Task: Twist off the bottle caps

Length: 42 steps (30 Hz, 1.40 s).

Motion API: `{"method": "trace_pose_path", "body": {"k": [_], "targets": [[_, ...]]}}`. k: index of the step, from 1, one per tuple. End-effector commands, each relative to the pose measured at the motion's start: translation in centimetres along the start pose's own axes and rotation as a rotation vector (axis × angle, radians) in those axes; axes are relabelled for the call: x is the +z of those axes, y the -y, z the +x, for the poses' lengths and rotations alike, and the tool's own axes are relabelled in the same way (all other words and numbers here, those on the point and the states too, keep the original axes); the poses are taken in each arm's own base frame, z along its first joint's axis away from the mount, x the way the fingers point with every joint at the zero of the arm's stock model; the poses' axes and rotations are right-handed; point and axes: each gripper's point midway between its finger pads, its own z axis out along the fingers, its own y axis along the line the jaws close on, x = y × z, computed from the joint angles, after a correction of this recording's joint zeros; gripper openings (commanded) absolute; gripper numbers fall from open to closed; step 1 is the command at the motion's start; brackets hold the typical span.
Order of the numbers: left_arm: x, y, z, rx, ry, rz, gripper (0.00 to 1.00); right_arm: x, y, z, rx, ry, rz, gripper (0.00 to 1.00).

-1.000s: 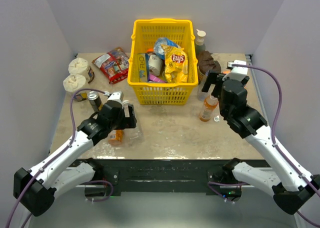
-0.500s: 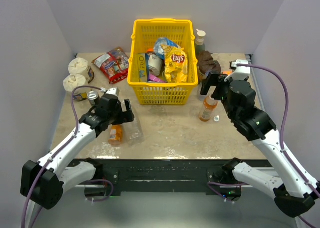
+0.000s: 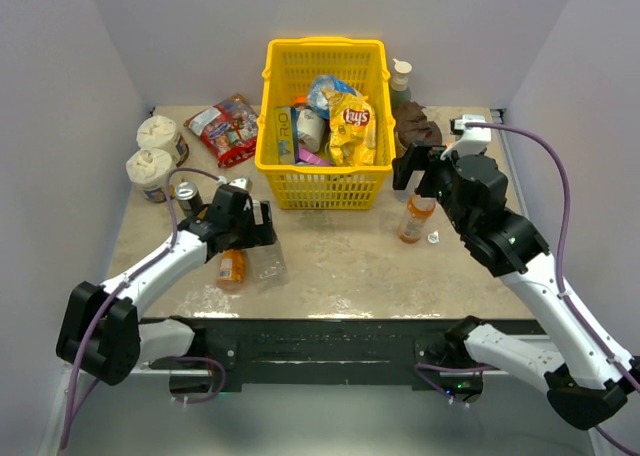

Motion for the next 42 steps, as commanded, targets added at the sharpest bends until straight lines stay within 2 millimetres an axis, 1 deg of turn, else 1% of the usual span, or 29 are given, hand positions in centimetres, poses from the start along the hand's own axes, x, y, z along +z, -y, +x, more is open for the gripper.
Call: {"method": "trace_pose_path", "body": {"k": [1,3,9,15,18,24,26,30,33,39,42], "targets": [[1.1,0.5,-2.1,0.05,0.045,0.005,1.0,0.0,-1.8,-2.3,0.034,0.045,-0.071,0.99],[1.7,0.3,-2.3,0.061,0.047,-0.005,1.0,0.1,-2.0,-2.3,0.031,0.044,-0.078,0.99],[3.5,0.0,-1.6,0.103,0.003,-0.021,0.99,0.5,-2.1,-1.9,0.017,0.03,-0.083,0.99],[4.8,-0.8,0.2,0.139,-0.054,-0.027,0.97,0.8,-2.3,-1.2,0.017,0.015,-0.091,0.98],[4.8,-1.0,0.7,0.135,-0.07,-0.033,0.97,1.0,-2.5,-0.9,0.017,0.007,-0.1,0.99],[4.2,-1.7,0.4,0.163,-0.042,-0.074,1.0,1.5,-3.1,0.0,0.031,-0.014,-0.126,0.98],[4.2,-1.6,0.8,0.197,-0.046,-0.085,1.0,1.6,-3.3,0.1,0.045,-0.013,-0.135,0.98],[4.5,-2.3,1.3,0.21,-0.069,-0.117,1.0,1.6,-3.4,0.2,0.056,-0.014,-0.14,0.98],[4.7,-2.0,1.3,0.23,-0.078,-0.122,0.99,1.6,-3.5,0.3,0.059,-0.017,-0.142,0.98],[5.9,-1.5,2.6,0.275,-0.152,-0.135,0.99,1.6,-3.4,0.7,0.068,-0.023,-0.143,0.98],[5.9,-1.4,2.4,0.272,-0.148,-0.131,0.98,1.3,-3.3,0.8,0.073,-0.024,-0.141,0.98]]}}
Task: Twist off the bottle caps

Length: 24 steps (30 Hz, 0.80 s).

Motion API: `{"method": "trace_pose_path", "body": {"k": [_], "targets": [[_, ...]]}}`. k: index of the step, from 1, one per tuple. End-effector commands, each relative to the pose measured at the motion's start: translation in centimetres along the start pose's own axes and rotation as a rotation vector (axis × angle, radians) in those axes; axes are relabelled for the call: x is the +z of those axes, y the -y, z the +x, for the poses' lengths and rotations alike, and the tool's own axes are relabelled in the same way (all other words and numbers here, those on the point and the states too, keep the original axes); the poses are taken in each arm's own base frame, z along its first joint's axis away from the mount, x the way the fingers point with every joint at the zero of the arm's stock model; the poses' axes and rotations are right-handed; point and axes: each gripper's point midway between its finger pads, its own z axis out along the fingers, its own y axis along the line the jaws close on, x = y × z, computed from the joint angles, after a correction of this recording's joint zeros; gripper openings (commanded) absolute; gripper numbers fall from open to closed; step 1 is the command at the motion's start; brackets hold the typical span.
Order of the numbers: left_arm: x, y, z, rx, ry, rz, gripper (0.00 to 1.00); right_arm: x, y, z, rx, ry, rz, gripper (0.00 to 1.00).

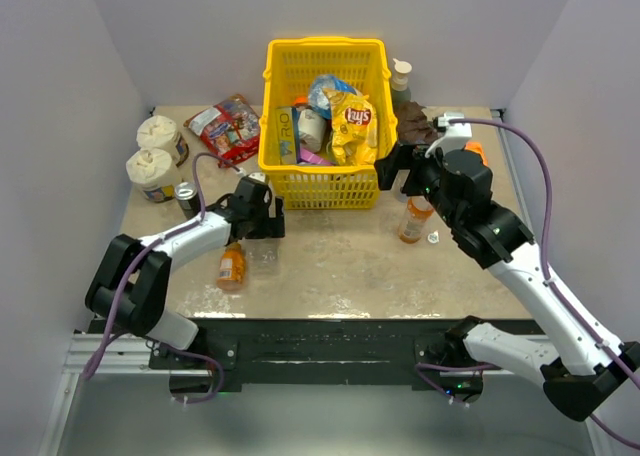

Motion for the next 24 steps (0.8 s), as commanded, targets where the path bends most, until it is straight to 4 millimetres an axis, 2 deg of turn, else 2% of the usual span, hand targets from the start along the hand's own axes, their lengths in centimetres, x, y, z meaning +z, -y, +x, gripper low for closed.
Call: {"method": "trace_pose_path", "body": {"k": [1,5,11,13,17,18,20,21,23,24], "targets": [[0.2,-1.1,3.7,0.139,-0.133,-0.039,0.97,-0.7,-0.3,-1.2,0.037,0.046,-0.022,0.98],[-0.4,-0.5,3.5,0.129,-0.12,0.0,0.88,-1.2,0.1,-1.4,0.039,0.059,-0.008,0.98],[-3.4,0.9,2.3,0.105,-0.037,0.097,0.75,-1.3,-0.1,-1.6,0.027,0.048,-0.014,0.97],[-5.4,1.4,0.8,0.096,0.04,0.136,0.7,-1.3,-0.4,-1.8,0.036,0.049,-0.025,0.96],[-9.2,2.5,-1.8,0.089,0.195,0.228,0.66,-1.4,-1.1,-2.4,0.069,0.048,-0.042,0.96],[-10.7,2.7,-2.6,0.096,0.258,0.253,0.66,-1.5,-1.4,-3.0,0.093,0.054,-0.049,0.95],[-12.2,2.8,-3.5,0.092,0.324,0.279,0.66,-1.4,-2.2,-3.1,0.108,0.034,-0.074,0.95],[-13.5,2.8,-3.9,0.098,0.377,0.296,0.65,-1.5,-2.8,-3.8,0.127,0.038,-0.094,0.94],[-15.0,3.2,-4.1,0.11,0.421,0.348,0.63,-1.3,-3.6,-3.9,0.146,0.02,-0.116,0.93],[-16.2,3.3,-4.3,0.124,0.462,0.369,0.62,-1.6,-4.3,-4.6,0.175,0.02,-0.145,0.93]]}}
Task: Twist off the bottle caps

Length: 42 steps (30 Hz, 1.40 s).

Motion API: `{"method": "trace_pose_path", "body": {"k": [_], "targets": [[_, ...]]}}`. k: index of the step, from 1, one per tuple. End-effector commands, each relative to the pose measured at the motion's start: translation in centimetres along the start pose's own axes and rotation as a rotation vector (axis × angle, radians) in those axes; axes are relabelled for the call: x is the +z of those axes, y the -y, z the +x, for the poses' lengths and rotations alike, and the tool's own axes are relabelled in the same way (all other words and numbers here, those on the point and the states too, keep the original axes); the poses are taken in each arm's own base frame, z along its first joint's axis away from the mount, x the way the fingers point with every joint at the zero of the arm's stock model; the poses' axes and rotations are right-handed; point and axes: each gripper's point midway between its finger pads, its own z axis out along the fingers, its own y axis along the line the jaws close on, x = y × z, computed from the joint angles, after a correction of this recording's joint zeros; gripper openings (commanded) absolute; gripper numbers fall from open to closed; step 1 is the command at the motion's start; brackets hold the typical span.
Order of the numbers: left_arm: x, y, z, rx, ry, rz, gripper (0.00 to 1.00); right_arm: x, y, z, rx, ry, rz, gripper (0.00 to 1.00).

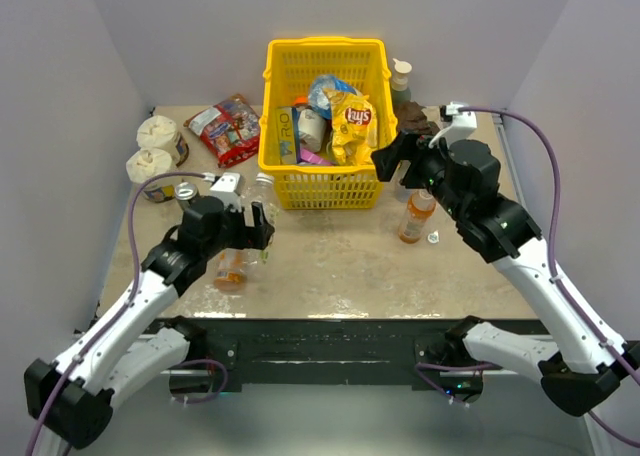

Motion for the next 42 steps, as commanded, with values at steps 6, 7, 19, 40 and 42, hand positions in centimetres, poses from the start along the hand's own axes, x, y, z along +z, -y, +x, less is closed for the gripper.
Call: {"method": "trace_pose_path", "body": {"k": [6,7,19,40,42], "targets": [[-7.8,7.2,-5.5,0.168,0.324,0.43,0.57,-0.8,-8.2,-3.3,0.165,-0.067,-0.298,0.86],[-8.4,7.9,-5.7,0.174,0.342,0.469,0.56,-0.8,-9.0,-3.5,0.173,-0.069,-0.325,0.85],[-11.8,12.2,-8.8,0.056,0.439,0.715,0.52,-0.7,-18.1,-0.3,0.155,-0.201,-0.485,0.7],[-11.9,12.1,-8.3,0.027,0.452,0.729,0.48,1.1,-18.8,1.8,0.19,-0.224,-0.432,0.59],[-11.7,12.1,-8.1,0.032,0.444,0.727,0.48,1.1,-18.8,1.7,0.19,-0.217,-0.431,0.58]]}}
